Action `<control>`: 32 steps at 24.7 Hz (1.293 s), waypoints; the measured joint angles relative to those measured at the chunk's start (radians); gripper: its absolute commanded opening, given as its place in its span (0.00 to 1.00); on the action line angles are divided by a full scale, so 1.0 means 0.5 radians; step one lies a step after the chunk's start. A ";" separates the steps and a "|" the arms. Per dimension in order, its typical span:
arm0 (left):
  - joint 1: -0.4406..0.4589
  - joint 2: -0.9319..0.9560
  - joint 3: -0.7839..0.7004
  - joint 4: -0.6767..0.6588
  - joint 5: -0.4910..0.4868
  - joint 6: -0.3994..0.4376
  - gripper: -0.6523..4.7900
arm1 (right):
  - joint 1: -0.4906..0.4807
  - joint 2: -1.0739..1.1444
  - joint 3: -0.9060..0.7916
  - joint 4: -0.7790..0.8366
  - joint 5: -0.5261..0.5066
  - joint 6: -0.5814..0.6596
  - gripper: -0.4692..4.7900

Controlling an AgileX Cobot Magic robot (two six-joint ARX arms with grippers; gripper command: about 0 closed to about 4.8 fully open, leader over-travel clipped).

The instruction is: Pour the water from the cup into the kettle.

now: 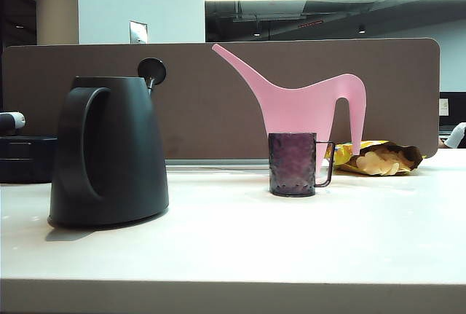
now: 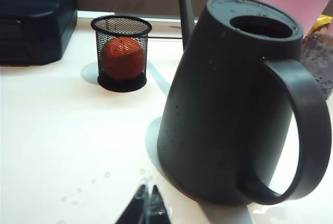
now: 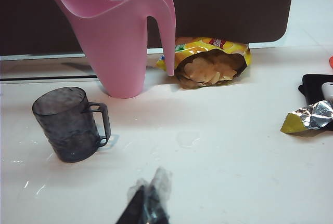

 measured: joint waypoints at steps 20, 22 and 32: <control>0.000 -0.001 0.001 0.177 0.000 0.091 0.11 | -0.213 -0.713 -0.472 -0.140 -0.089 -0.061 0.08; 0.000 -0.001 0.001 0.178 0.000 0.091 0.11 | -0.213 -0.713 -0.497 -0.088 -0.085 -0.071 0.08; 0.000 -0.001 0.001 0.175 0.001 0.074 0.11 | -0.213 -0.713 -0.497 -0.114 -0.045 -0.157 0.08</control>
